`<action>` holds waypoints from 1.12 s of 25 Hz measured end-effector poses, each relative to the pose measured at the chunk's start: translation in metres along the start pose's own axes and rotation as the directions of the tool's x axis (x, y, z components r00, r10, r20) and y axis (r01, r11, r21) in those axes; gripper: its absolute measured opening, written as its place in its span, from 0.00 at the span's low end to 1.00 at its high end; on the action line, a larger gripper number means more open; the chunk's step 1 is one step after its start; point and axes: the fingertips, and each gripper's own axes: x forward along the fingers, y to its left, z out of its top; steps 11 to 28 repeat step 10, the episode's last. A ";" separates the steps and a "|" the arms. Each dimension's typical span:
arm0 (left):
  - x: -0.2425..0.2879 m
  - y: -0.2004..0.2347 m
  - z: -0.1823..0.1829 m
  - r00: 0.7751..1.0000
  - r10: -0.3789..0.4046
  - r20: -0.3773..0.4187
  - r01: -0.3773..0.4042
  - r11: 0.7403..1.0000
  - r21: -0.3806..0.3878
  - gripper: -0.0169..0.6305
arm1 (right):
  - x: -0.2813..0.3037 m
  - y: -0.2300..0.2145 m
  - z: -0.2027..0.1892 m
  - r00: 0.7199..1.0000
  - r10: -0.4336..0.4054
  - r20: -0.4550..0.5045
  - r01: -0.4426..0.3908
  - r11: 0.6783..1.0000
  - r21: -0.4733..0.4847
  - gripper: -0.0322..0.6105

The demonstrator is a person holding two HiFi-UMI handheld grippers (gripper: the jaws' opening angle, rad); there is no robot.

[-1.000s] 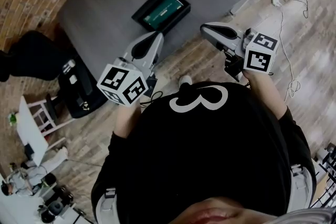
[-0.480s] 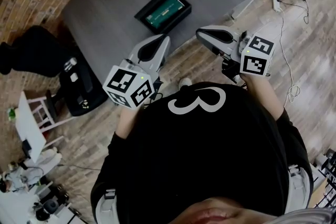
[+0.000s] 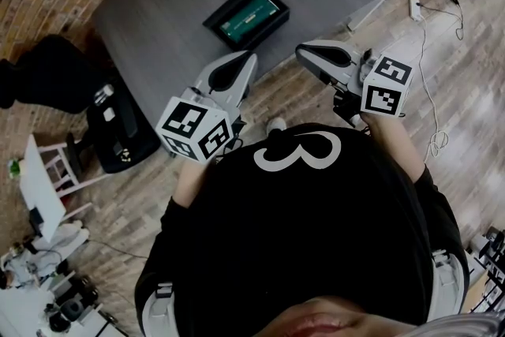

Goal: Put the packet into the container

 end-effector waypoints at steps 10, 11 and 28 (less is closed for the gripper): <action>0.005 0.007 -0.001 1.000 -0.004 -0.009 0.004 1.000 0.002 0.05 | 0.009 -0.006 0.001 1.000 0.009 -0.008 -0.009 1.000 0.014 0.05; 0.005 0.007 -0.001 1.000 -0.004 -0.009 0.004 1.000 0.002 0.05 | 0.009 -0.006 0.001 1.000 0.009 -0.008 -0.009 1.000 0.014 0.05; 0.005 0.007 -0.001 1.000 -0.004 -0.009 0.004 1.000 0.002 0.05 | 0.009 -0.006 0.001 1.000 0.009 -0.008 -0.009 1.000 0.014 0.05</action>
